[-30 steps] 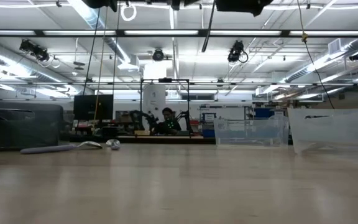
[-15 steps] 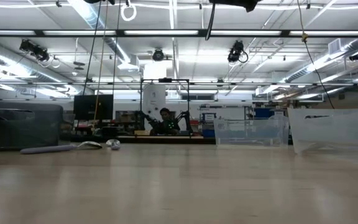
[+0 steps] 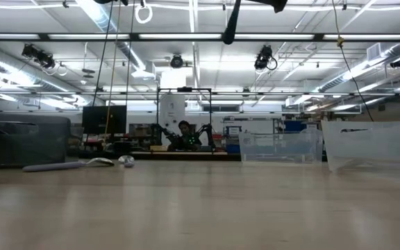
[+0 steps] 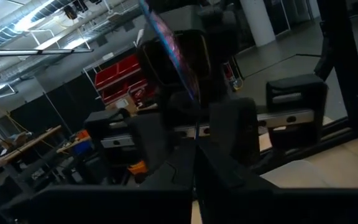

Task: Sort silverware by color (type)
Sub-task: Put the blue spoon into the black bin

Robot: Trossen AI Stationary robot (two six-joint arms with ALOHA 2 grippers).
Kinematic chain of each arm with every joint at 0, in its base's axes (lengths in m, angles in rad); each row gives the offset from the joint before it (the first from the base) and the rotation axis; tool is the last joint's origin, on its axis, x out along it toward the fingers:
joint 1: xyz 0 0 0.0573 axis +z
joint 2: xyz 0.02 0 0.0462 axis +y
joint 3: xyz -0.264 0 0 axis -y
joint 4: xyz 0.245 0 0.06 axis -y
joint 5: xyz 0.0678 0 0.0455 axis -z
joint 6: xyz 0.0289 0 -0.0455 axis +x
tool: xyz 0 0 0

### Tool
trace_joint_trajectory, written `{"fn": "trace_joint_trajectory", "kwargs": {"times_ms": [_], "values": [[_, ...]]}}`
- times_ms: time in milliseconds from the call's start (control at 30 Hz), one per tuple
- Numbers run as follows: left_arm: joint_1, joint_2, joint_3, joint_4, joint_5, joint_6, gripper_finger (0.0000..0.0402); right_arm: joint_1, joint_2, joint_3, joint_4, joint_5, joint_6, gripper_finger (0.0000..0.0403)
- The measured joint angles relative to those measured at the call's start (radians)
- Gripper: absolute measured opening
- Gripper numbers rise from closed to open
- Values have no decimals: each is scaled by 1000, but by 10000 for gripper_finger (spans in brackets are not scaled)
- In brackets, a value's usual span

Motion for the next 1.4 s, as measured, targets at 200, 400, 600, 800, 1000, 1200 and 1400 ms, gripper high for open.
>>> {"fn": "trace_joint_trajectory", "kwargs": {"times_ms": [200,400,600,800,1000,1200,1400], "values": [[0,-6,0,-62,1,-49,11,7,-19,0,-61,1,19,232],[0,-13,0,-123,-53,-68,3,12,-35,0,-126,2,39,283],[-6,-21,0,-288,-121,-123,2,12,-44,0,-264,27,82,279],[-34,-80,0,-559,-191,-282,1,9,-97,0,-431,29,139,277],[-49,-159,1,-801,-240,-495,1,-5,-141,1,-540,28,205,274],[-67,-217,1,-1012,-306,-669,0,-3,-154,1,-572,11,230,270],[-66,-277,0,-1309,-353,-888,0,-2,-152,1,-578,2,230,264]]}}
